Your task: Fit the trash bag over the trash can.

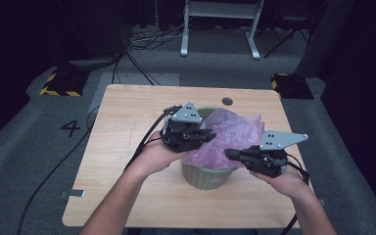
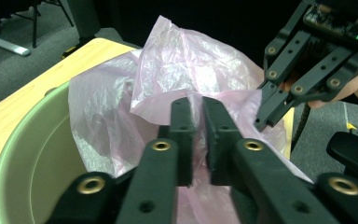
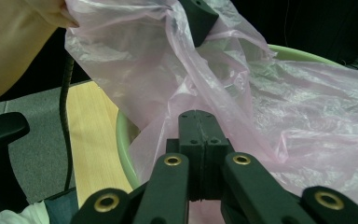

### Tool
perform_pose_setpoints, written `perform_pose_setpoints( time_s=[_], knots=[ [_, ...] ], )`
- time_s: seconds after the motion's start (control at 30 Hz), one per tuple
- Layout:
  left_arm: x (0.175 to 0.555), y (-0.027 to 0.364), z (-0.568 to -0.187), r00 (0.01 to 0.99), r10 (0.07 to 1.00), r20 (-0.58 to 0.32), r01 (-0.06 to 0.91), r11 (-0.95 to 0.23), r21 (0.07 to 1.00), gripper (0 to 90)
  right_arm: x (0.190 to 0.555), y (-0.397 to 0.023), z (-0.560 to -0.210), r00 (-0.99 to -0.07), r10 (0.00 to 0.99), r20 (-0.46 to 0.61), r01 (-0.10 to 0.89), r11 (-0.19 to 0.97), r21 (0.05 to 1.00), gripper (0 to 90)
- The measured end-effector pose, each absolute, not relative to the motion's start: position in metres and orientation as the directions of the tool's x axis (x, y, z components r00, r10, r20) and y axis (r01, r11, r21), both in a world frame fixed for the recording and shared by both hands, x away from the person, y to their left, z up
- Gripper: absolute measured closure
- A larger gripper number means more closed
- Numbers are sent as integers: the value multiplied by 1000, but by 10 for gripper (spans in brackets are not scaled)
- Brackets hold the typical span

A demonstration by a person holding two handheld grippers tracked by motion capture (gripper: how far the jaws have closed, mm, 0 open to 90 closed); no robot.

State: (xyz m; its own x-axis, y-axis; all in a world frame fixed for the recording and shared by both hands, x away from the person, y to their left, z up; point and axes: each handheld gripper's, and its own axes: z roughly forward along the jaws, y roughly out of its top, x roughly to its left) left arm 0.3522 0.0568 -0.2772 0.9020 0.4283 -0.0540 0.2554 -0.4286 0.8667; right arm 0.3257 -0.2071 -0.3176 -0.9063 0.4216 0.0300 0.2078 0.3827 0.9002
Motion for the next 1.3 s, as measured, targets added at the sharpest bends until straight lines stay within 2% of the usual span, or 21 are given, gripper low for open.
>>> perform_pose_setpoints(
  time_s=[0.23,0.4,0.43,0.53,0.67,0.77,0.87,0.97,1.0,1.03,1.1,1.17,1.3],
  knots=[
    [352,62,-286,891,453,-34,248,-422,872,899,324,-212,-319,-903,428,40,215,369,904,884],
    [349,63,-289,893,449,-40,250,-420,873,898,320,-220,-314,-901,432,38,199,333,922,798],
    [348,63,-289,894,447,-37,246,-418,874,898,318,-224,-311,-904,426,37,187,317,930,770],
    [342,62,-291,900,434,-25,228,-422,877,898,312,-232,-303,-894,449,16,156,276,948,573],
    [334,60,-290,908,419,-4,204,-432,879,898,314,-240,-294,-863,505,-6,146,262,954,379],
    [329,60,-289,912,411,3,192,-431,882,897,318,-237,-294,-856,515,-39,143,308,941,298],
    [327,59,-287,917,400,13,176,-432,884,897,320,-231,-295,-863,502,-48,144,337,930,279],
    [324,58,-287,919,394,21,168,-438,883,897,323,-220,-297,-872,484,-67,130,362,923,317],
    [324,57,-287,921,389,20,166,-439,883,897,324,-215,-297,-879,472,-70,124,367,922,372],
    [323,57,-287,919,393,22,166,-439,883,897,325,-210,-297,-884,460,-79,114,377,919,445],
    [324,58,-288,915,403,20,174,-438,882,897,325,-202,-298,-899,428,-96,97,407,908,685],
    [326,62,-290,890,456,13,209,-435,876,897,322,-200,-299,-912,400,-90,96,423,901,867],
    [334,86,-300,833,553,-24,285,-390,875,897,314,-213,-302,-930,367,-20,141,405,903,900]
  ],
)
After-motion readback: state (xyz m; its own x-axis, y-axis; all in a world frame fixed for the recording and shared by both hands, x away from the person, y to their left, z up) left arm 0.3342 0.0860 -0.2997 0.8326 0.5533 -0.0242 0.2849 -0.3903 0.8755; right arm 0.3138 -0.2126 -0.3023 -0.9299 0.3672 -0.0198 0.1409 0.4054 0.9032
